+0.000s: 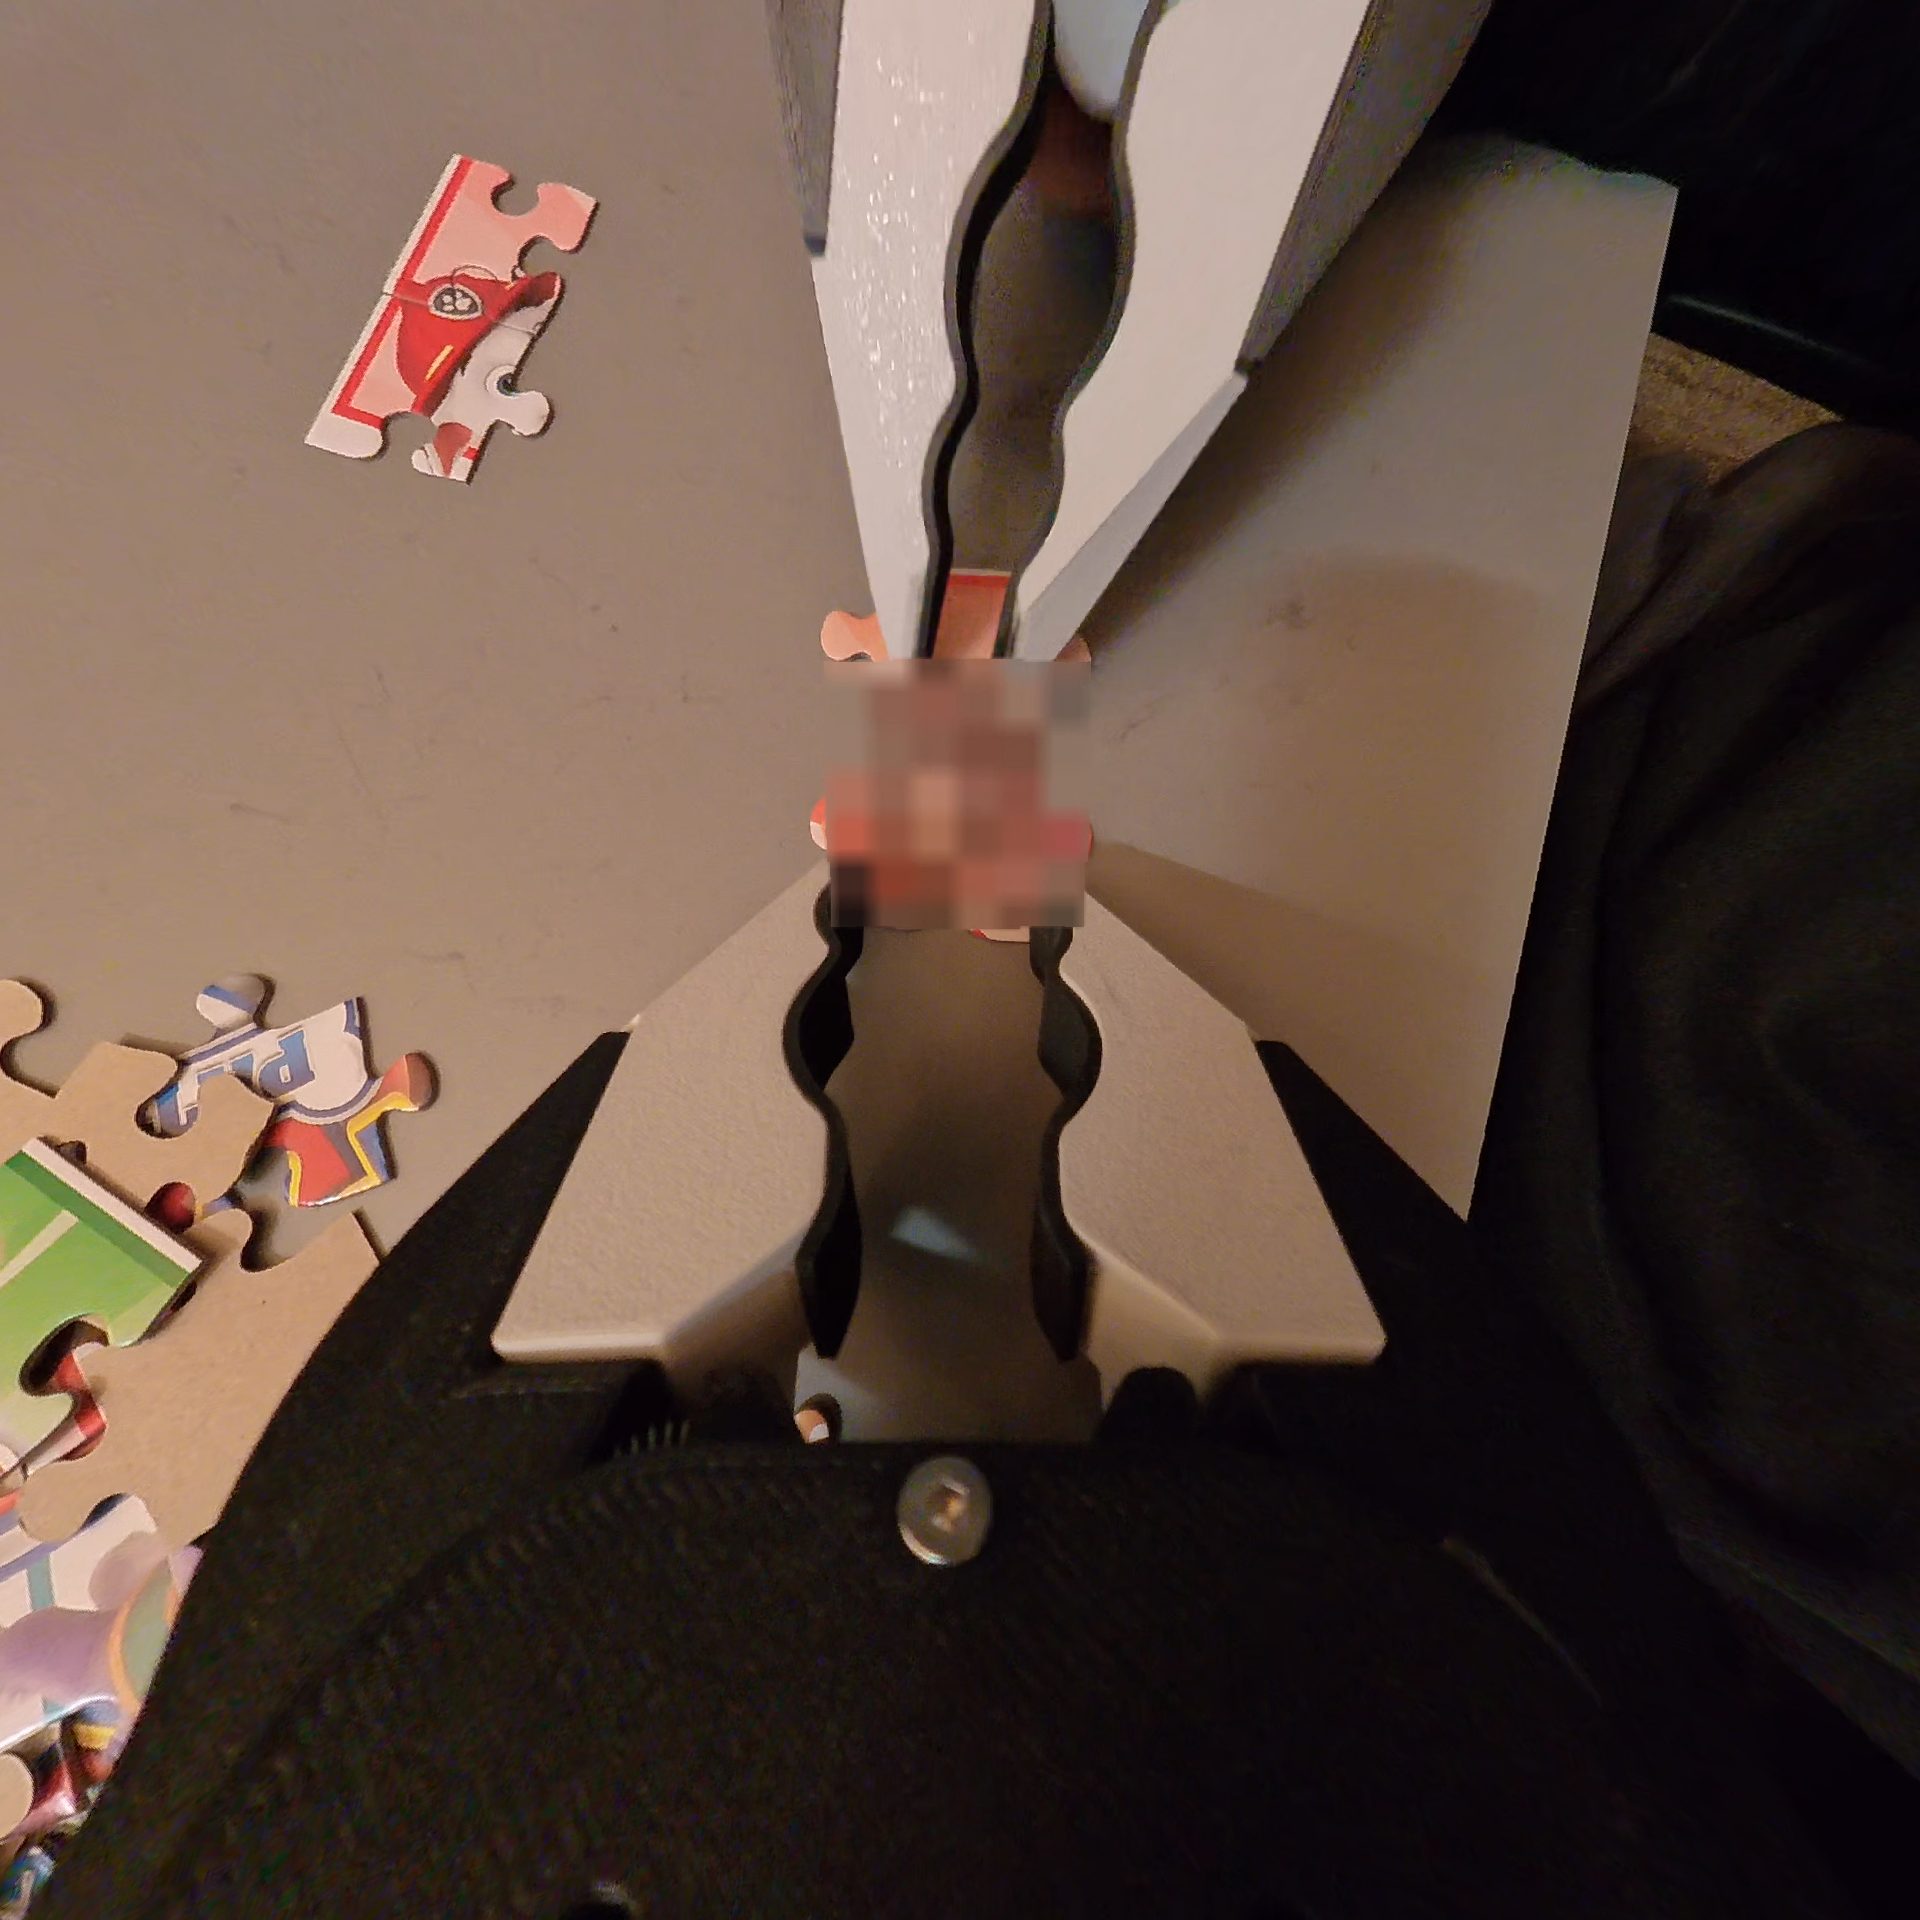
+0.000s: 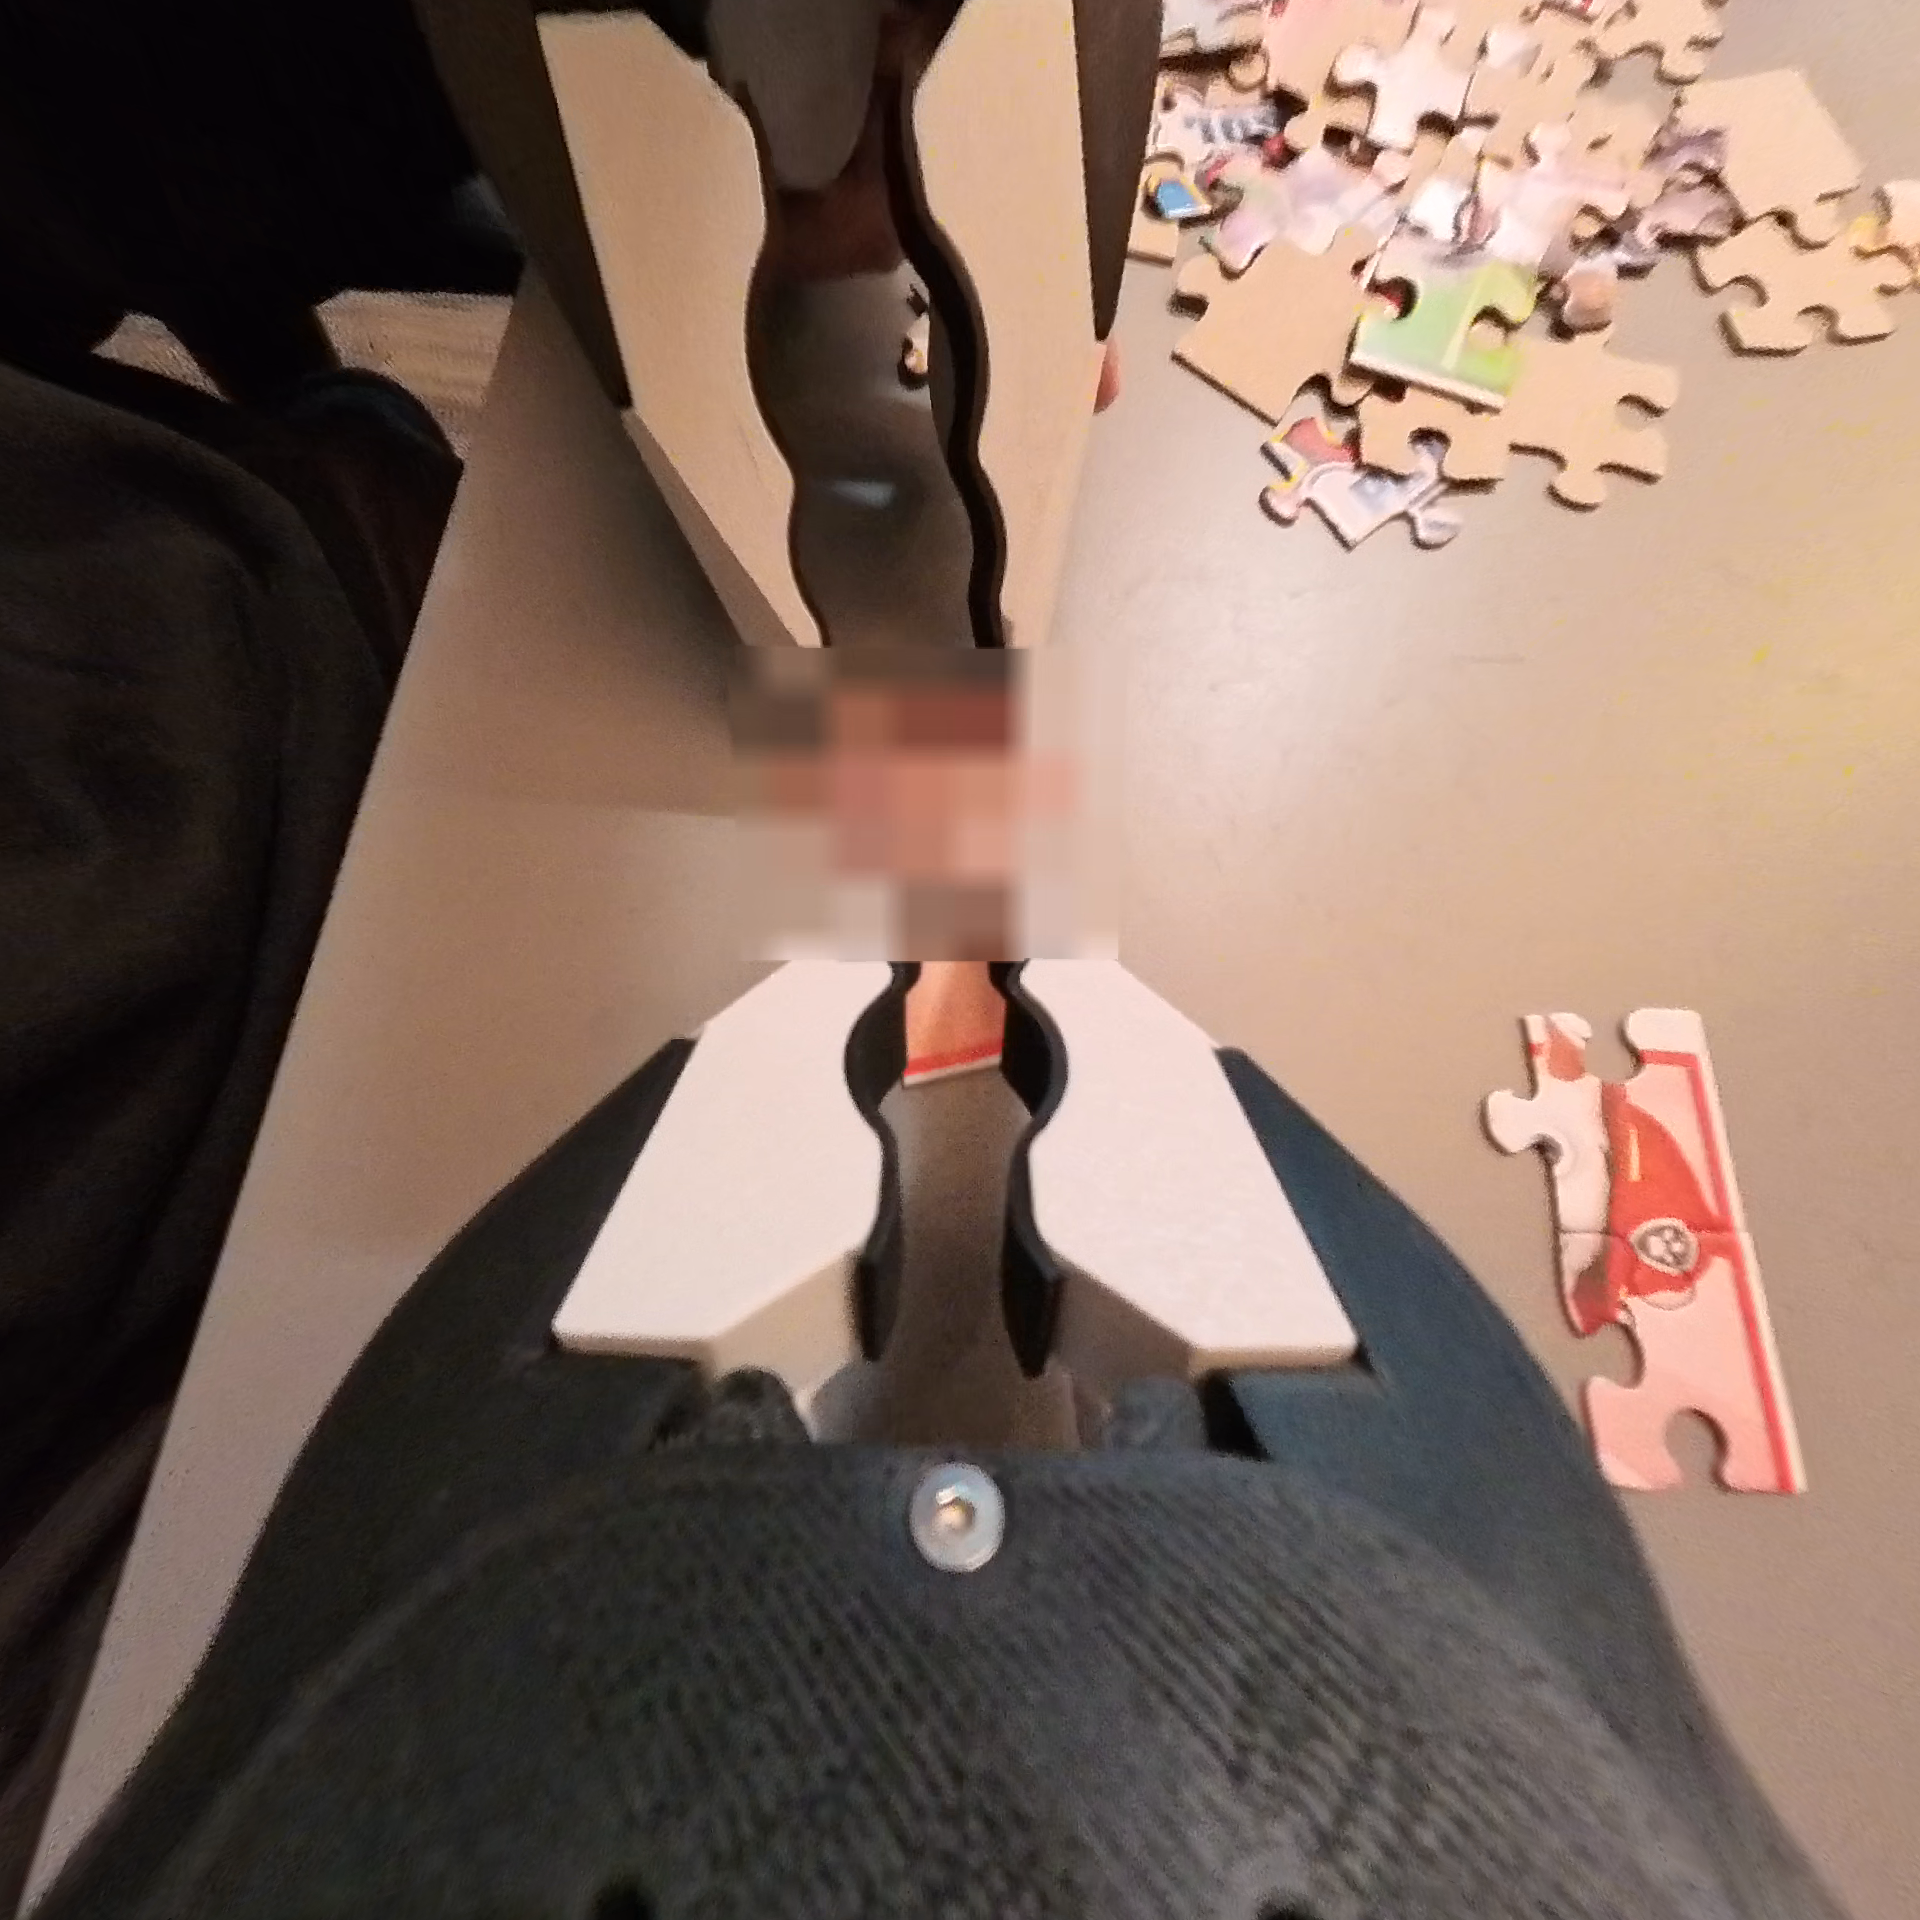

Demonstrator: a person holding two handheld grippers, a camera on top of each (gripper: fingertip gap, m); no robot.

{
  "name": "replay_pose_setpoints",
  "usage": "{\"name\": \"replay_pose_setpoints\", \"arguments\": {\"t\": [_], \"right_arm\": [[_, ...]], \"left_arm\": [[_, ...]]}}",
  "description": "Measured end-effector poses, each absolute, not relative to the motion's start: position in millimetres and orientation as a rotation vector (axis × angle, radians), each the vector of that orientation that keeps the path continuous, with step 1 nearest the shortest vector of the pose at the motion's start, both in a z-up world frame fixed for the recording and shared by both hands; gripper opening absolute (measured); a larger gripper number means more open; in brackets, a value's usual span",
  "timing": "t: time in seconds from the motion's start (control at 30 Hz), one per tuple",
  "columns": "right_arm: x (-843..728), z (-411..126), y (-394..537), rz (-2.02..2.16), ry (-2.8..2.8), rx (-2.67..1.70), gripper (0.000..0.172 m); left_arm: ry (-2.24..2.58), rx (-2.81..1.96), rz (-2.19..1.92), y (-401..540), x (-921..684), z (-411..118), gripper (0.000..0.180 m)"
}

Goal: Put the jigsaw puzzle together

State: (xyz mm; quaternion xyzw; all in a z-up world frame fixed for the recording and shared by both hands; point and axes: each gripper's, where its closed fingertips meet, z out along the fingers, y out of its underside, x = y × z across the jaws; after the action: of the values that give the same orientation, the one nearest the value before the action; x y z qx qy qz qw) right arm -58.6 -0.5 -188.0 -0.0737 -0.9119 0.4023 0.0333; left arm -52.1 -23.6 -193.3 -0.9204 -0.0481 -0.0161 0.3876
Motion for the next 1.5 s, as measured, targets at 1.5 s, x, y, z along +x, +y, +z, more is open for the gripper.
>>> {"name": "replay_pose_setpoints", "arguments": {"t": [1.5], "right_arm": [[-62.8, -189.6, 2.4, 1.264, -2.833, -0.424, 0.016]], "left_arm": [[-0.112, -2.347, -0.004, -23.4, -51.9, -193.7, 0.030]]}}
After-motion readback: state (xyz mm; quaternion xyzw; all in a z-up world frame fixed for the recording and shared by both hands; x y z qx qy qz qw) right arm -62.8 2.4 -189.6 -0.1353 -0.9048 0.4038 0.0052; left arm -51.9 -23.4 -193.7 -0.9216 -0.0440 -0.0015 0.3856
